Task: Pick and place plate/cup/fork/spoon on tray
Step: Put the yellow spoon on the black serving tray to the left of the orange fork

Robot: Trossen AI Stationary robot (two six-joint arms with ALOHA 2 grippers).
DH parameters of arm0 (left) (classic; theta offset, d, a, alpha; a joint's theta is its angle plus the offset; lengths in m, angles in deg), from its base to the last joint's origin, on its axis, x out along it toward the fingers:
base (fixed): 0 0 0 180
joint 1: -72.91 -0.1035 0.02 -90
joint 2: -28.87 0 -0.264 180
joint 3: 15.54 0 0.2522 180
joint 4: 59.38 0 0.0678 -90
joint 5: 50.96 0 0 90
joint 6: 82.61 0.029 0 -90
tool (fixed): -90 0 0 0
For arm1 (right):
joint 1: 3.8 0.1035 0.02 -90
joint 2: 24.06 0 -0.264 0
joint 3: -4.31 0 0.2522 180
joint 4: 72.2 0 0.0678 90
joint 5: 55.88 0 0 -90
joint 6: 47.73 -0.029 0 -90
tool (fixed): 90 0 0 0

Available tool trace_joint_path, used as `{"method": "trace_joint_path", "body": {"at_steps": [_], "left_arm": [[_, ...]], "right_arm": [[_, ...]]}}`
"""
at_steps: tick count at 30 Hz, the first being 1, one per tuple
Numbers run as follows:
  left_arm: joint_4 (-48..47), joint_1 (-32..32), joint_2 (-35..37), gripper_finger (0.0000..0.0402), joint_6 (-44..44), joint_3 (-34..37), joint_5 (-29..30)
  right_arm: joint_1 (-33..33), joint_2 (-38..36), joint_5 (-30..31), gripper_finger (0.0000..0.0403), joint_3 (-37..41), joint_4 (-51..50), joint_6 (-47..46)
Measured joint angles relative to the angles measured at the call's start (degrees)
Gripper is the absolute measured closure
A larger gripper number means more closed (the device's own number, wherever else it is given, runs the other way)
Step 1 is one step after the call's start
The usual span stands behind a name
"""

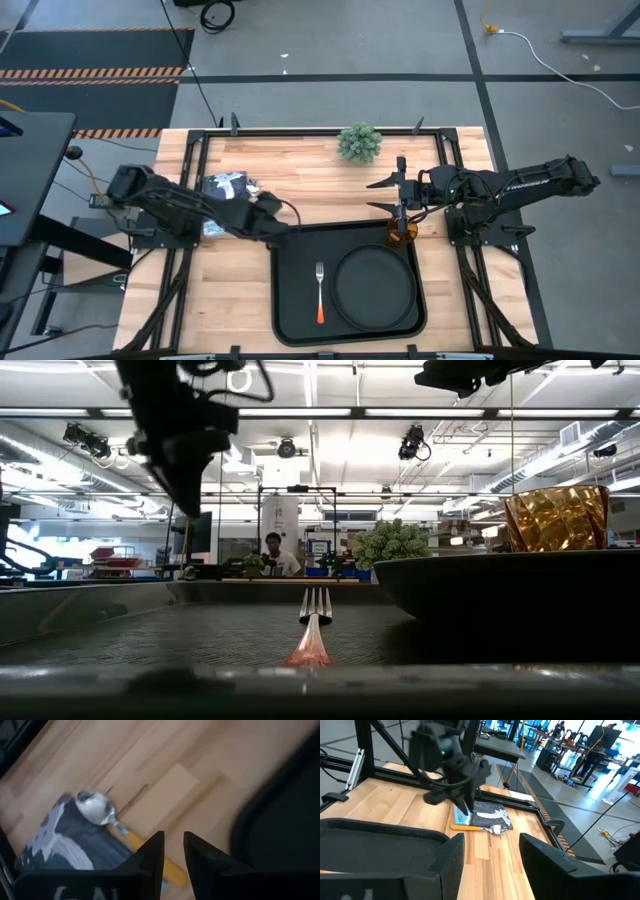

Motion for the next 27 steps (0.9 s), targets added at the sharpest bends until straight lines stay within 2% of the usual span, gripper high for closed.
{"method": "trace_joint_path", "body": {"at_steps": [11,23,27], "left_arm": [[3.58,-5.76,2.95,0.0320,-10.75,13.20,-0.79],[15.45,-19.04,5.74,0.0320,-7.48,23.83,-9.82],[17.81,-23.73,6.75,0.0317,-11.57,24.64,-12.55]], "right_arm": [[0.00,0.00,0.00,0.0207,0.00,-0.02,-0.04],[-0.02,0.00,0.02,0.0207,0.00,-0.04,-0.07],[0.02,0.02,0.01,0.0207,0.02,-0.02,-0.07]]}}
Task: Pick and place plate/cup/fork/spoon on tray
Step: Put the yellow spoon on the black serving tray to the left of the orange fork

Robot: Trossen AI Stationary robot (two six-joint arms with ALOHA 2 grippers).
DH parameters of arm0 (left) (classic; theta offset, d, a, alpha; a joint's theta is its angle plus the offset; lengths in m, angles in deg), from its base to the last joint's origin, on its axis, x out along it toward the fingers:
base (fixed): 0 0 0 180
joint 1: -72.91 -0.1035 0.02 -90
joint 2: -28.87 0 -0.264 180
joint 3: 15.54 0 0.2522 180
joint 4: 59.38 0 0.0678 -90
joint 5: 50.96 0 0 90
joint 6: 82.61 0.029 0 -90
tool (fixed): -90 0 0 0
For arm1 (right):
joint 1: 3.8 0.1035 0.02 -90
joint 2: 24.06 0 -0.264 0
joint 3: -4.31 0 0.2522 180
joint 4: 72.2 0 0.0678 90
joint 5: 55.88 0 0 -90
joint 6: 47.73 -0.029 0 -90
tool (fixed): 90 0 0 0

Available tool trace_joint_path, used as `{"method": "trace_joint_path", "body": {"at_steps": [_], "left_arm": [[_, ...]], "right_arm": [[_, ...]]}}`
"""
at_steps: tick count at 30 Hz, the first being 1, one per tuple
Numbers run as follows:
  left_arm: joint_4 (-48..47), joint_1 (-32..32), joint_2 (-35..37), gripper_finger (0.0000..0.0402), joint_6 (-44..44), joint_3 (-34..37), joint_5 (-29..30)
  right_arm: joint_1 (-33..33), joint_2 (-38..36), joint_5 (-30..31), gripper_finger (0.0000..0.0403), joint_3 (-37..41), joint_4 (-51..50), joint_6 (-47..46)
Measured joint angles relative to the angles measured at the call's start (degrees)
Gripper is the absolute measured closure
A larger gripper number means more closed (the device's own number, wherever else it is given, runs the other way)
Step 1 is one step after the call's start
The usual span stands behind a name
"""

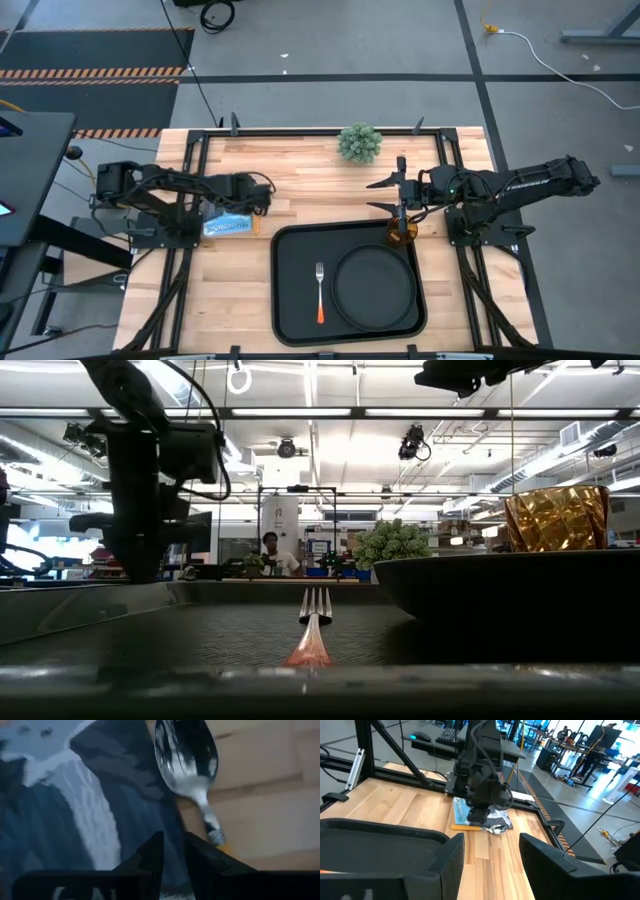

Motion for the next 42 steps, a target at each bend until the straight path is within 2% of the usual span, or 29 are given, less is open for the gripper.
{"method": "trace_joint_path", "body": {"at_steps": [5,12,16,21,29,42], "left_arm": [[6.65,-2.40,-0.02,0.0287,-0.34,-0.19,-4.02],[5.97,-2.39,-0.09,0.0231,-0.64,-1.02,-4.55],[8.10,-1.45,-0.09,0.0212,0.73,-2.72,-4.78],[9.60,-0.85,-0.52,0.0214,0.37,-5.48,-4.58],[9.58,-0.85,-4.13,0.0224,-3.73,-5.57,-5.86],[8.33,-0.94,-8.15,0.0225,-3.30,-5.77,-7.59]], "right_arm": [[0.03,0.00,-0.02,0.0207,-0.01,0.09,-0.03],[0.07,0.00,-1.10,0.0207,-0.01,0.12,-0.20],[0.07,0.00,-1.18,0.0207,0.00,0.83,-0.17],[0.07,0.00,-1.19,0.0207,-0.02,0.94,-0.20],[0.07,0.00,-2.99,0.0207,-0.02,0.91,-0.57],[0.07,0.00,-4.60,0.0207,-0.02,0.94,0.04]]}}
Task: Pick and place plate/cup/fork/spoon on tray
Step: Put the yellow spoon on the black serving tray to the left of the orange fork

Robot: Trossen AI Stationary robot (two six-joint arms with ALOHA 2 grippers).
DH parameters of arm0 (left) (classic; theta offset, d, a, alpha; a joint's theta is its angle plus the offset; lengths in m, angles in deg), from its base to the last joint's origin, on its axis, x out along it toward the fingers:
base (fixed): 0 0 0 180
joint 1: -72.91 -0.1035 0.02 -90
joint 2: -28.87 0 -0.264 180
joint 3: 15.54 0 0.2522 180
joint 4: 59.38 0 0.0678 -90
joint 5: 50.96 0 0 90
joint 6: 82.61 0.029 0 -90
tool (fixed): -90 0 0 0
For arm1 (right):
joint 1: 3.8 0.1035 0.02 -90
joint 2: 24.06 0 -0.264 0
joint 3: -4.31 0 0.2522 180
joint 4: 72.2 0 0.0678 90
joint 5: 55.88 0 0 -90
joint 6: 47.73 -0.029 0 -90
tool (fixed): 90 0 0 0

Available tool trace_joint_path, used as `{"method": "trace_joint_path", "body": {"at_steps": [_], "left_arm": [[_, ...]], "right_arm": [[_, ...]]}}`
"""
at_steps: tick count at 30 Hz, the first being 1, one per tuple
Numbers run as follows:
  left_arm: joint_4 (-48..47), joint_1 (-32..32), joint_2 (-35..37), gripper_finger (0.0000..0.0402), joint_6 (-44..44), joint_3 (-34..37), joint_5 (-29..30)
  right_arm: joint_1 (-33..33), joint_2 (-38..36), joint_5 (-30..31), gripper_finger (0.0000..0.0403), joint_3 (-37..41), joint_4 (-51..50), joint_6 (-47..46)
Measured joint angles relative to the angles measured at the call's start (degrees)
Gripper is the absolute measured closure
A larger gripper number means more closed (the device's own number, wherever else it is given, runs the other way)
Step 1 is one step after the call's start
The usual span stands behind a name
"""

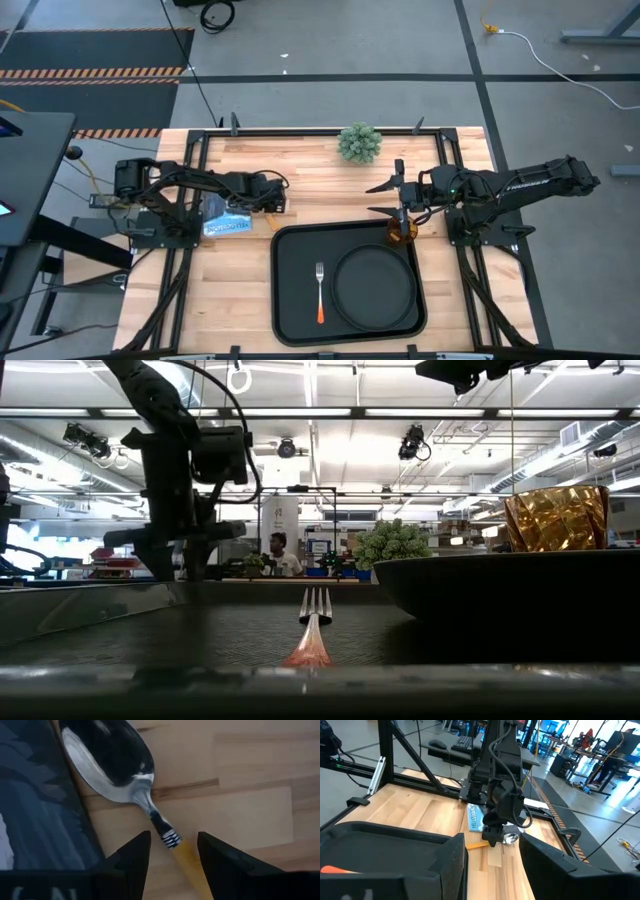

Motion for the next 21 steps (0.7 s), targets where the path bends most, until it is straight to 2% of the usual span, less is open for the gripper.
{"method": "trace_joint_path", "body": {"at_steps": [9,21], "left_arm": [[-1.50,-0.02,0.04,0.0238,8.45,-0.07,-3.52],[-0.21,0.34,0.04,0.0320,22.29,0.03,-3.16]], "right_arm": [[0.00,0.00,0.02,0.0207,0.00,0.44,-0.02],[0.00,0.00,0.02,0.0207,0.02,0.40,-0.02]]}}
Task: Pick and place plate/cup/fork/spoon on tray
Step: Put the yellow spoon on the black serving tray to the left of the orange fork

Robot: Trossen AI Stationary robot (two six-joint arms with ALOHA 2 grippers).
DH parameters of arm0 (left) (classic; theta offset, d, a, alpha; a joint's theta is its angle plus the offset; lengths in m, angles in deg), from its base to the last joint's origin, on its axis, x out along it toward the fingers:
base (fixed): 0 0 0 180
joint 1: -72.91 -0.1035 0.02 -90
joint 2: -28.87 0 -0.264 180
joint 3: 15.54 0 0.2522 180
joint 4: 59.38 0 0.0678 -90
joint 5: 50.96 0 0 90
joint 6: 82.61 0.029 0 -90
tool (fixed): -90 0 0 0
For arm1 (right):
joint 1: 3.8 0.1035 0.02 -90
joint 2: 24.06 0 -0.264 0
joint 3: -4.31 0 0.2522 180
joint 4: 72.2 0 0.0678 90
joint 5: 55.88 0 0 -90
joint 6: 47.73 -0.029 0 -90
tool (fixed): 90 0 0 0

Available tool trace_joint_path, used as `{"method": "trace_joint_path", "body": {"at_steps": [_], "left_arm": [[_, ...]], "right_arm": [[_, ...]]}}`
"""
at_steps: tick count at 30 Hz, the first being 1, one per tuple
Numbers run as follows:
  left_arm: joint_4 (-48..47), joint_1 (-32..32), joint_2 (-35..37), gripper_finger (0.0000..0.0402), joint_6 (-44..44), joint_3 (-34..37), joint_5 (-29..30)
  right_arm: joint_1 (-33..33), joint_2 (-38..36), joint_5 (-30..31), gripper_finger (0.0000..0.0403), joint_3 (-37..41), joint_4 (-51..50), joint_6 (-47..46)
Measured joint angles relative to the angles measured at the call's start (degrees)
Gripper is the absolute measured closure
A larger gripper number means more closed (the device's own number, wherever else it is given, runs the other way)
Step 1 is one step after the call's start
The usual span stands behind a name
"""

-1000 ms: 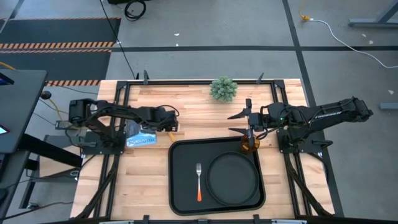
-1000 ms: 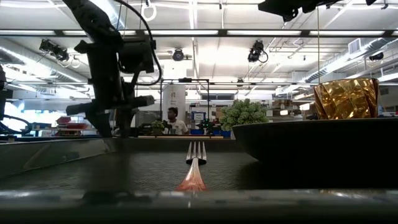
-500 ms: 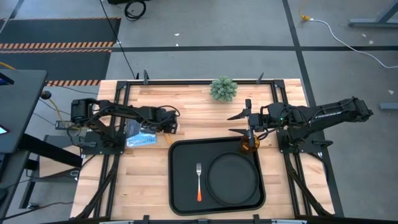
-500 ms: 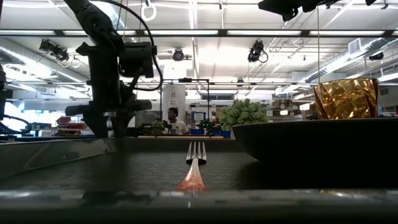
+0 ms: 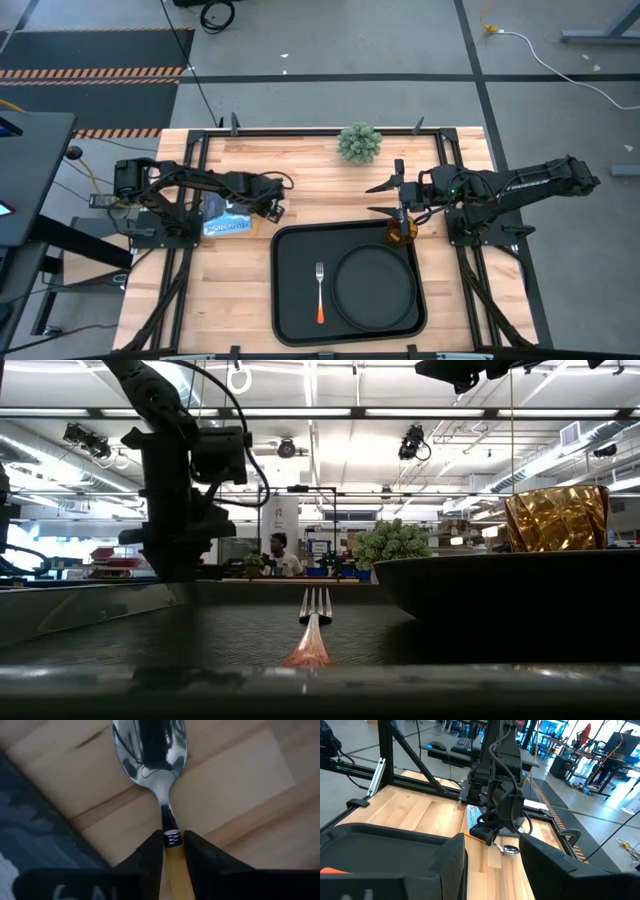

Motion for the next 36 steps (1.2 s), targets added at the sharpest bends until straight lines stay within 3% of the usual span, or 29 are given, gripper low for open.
{"method": "trace_joint_path", "body": {"at_steps": [13,25,30,36], "left_arm": [[1.83,0.00,1.20,0.0340,3.27,-0.93,-0.32],[-5.60,0.13,1.20,0.0340,3.14,-11.34,0.86],[-6.39,3.15,1.20,0.0339,-0.56,-16.61,0.23],[-6.04,11.38,1.20,0.0338,-7.86,-20.31,0.24]], "right_arm": [[0.00,0.00,0.04,0.0207,-0.02,0.00,-0.02],[0.00,0.00,0.17,0.0207,-0.02,0.05,-0.21],[0.00,-0.02,0.17,0.0207,0.00,-0.81,-0.22],[0.00,-0.13,0.96,0.0207,-0.02,-2.21,-0.07]]}}
